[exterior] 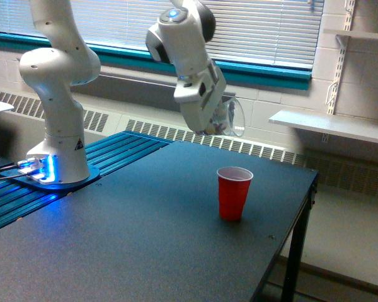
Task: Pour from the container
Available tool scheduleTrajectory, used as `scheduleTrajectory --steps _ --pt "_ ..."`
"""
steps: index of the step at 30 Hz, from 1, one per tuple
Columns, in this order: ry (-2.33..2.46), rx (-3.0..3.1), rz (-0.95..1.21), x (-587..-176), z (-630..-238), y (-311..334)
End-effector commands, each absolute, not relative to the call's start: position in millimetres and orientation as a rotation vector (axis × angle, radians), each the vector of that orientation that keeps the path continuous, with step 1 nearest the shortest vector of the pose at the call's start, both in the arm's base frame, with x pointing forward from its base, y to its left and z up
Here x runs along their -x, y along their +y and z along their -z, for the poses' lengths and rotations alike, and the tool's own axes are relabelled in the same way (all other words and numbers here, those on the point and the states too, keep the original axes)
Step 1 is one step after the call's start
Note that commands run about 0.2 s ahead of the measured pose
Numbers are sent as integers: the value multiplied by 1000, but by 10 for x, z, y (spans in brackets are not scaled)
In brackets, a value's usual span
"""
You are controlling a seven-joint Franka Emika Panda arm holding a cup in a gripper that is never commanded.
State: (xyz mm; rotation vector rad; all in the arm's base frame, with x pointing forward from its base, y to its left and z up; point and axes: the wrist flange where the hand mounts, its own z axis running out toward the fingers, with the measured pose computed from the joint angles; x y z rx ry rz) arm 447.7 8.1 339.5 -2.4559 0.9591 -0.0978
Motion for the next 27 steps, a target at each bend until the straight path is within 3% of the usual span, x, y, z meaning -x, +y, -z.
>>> scheduleTrajectory --steps 1,27 --pt "976 2423 83 -4659 -3398 -48" --pt "1048 2405 -27 -4696 -3159 -13"
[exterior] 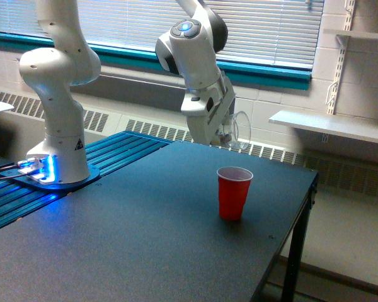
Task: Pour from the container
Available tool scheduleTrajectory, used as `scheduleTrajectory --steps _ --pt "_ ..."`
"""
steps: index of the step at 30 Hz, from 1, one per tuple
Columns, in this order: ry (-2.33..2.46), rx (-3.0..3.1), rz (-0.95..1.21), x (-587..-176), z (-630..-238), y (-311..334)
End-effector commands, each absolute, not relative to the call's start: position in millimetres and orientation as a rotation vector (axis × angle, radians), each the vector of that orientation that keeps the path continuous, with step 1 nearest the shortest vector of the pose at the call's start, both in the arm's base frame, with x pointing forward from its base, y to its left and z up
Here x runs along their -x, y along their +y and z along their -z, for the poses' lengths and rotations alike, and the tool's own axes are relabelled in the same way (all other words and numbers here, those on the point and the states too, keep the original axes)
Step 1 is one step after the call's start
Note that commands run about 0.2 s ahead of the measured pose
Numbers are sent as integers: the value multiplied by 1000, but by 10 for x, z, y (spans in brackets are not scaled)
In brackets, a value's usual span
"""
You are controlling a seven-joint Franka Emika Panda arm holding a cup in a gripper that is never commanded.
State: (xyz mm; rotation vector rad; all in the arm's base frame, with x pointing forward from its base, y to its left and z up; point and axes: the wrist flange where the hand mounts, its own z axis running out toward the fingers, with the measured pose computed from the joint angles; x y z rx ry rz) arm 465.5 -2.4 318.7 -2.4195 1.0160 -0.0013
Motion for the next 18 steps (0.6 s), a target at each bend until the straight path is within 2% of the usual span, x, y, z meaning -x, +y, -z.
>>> scheduleTrajectory --steps 1,18 --pt "1049 2408 -37 -4698 -3144 4" --pt "1065 2396 -68 -4609 -2995 76"
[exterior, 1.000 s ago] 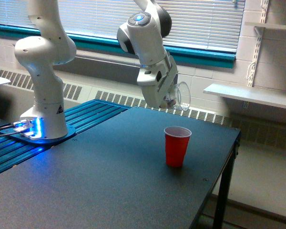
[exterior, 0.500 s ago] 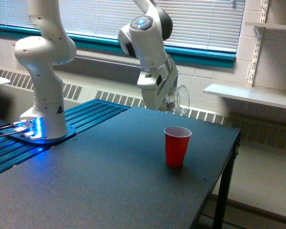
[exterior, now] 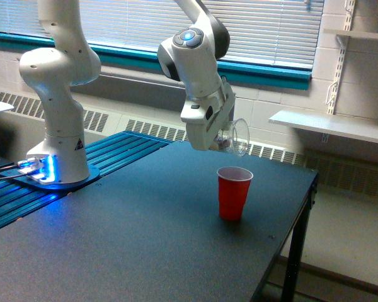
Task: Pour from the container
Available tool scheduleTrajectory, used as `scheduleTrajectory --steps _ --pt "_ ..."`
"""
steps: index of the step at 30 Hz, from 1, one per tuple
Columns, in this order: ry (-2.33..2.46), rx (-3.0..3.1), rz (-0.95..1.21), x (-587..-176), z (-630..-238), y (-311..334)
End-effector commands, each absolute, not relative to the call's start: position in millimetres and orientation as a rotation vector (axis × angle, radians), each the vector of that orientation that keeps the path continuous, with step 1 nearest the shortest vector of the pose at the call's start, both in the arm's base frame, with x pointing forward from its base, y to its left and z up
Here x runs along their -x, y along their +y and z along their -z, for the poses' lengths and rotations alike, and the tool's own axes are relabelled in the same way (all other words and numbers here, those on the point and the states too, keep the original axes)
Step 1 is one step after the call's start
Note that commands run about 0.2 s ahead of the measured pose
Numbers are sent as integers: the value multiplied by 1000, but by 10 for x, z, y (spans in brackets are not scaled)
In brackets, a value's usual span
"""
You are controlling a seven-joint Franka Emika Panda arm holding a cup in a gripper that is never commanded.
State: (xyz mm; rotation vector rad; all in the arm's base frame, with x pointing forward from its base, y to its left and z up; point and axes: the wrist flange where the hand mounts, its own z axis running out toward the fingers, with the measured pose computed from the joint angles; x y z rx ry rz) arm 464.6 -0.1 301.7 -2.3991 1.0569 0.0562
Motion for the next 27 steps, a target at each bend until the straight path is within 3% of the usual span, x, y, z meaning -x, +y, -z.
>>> scheduleTrajectory --steps 1,27 --pt "1069 2397 -73 -4604 -2989 91" --pt "1127 2373 -188 -4790 -2926 56"
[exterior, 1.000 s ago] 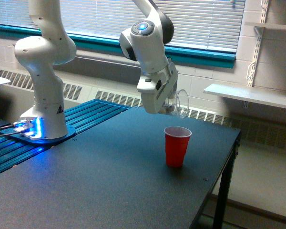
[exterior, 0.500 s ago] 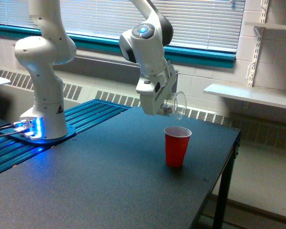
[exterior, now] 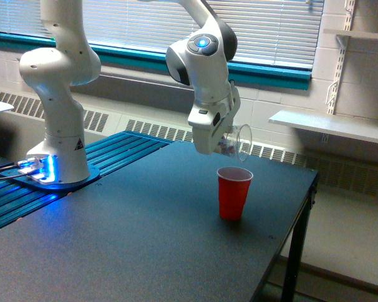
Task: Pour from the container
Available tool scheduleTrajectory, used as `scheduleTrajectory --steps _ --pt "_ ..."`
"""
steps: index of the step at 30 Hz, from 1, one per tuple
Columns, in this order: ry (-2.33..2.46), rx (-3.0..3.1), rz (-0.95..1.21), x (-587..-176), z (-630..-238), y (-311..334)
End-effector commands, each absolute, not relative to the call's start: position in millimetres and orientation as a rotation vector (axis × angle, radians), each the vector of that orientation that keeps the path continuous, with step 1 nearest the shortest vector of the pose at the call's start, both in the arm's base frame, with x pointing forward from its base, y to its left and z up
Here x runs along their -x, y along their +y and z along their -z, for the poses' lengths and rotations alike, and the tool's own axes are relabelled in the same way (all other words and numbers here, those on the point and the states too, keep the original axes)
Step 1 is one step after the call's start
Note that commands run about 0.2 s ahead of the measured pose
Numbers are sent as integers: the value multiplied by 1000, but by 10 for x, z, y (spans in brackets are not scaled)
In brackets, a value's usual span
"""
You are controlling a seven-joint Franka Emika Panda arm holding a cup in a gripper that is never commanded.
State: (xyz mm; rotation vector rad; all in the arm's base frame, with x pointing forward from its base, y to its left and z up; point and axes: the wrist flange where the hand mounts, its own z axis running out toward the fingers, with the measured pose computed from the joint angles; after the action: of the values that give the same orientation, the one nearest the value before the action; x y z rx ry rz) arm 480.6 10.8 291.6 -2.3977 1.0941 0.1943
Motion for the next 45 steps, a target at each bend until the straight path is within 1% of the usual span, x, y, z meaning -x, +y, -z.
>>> scheduleTrajectory --steps 1,19,32,39,45 --pt "1128 2372 -187 -4781 -2923 53" --pt "1099 2379 -146 -4511 -2974 191" --pt "1263 2268 -83 -4445 -3124 8" --pt "1326 2220 -101 -4410 -3151 8" --pt "1354 2186 -136 -4346 -3086 10"
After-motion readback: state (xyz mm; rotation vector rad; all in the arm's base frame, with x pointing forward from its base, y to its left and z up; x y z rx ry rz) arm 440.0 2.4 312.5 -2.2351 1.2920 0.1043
